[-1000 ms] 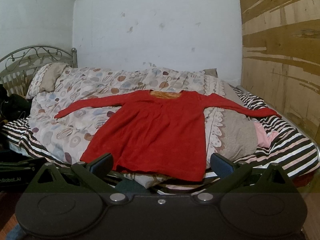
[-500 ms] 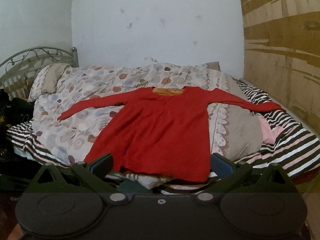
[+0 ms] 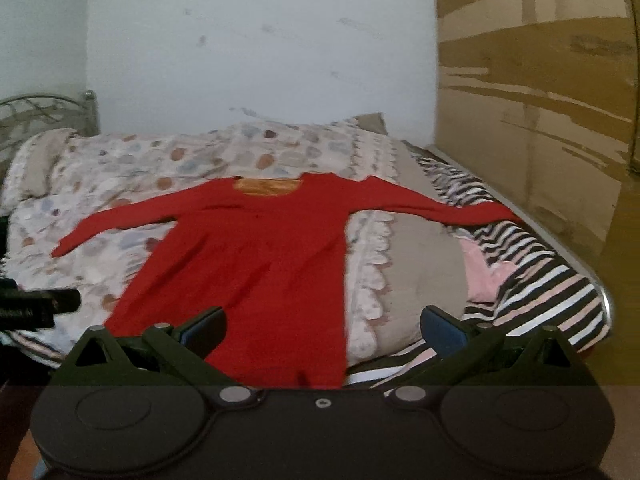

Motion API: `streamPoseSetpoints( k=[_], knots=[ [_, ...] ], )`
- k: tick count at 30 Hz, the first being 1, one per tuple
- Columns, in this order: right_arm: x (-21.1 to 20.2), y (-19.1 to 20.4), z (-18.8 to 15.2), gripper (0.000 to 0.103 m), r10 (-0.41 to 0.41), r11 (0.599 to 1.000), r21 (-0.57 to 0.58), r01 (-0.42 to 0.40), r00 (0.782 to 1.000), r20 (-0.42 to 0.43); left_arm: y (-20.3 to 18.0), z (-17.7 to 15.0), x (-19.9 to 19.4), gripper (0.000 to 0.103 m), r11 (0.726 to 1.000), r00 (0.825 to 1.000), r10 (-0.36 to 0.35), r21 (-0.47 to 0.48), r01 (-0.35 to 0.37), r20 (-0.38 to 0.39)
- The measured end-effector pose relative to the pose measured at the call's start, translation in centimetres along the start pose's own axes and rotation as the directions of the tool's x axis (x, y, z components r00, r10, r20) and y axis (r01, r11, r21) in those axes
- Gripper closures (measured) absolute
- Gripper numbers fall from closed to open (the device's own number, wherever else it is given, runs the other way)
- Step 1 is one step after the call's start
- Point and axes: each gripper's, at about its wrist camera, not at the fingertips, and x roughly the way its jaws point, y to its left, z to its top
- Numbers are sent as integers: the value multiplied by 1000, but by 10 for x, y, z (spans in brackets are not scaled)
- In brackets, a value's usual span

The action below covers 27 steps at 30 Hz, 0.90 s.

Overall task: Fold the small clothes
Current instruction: 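Reach the right tool to the sleeve cuff beside the striped sheet and grasp it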

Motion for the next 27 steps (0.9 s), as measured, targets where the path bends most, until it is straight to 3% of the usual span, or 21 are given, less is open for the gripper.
streamPoseSetpoints(
  k=[3,13,20,27],
  knots=[
    [24,-14,11,0,-34,999,37,34,999,-1,-1,24,35,0,1000,1000,10,-20,-10,1],
    [140,-87,47,0,-89,976,208,64,989,116,-3,76,151,0,999,999,35,-40,-33,27],
    [242,-138,80,0,-86,958,279,62,993,75,-8,84,224,0,999,1000,10,-38,-10,-12],
    [348,-205,106,0,-279,930,257,263,960,27,-11,85,271,0,1000,999,-23,-14,23,-31]
  ],
)
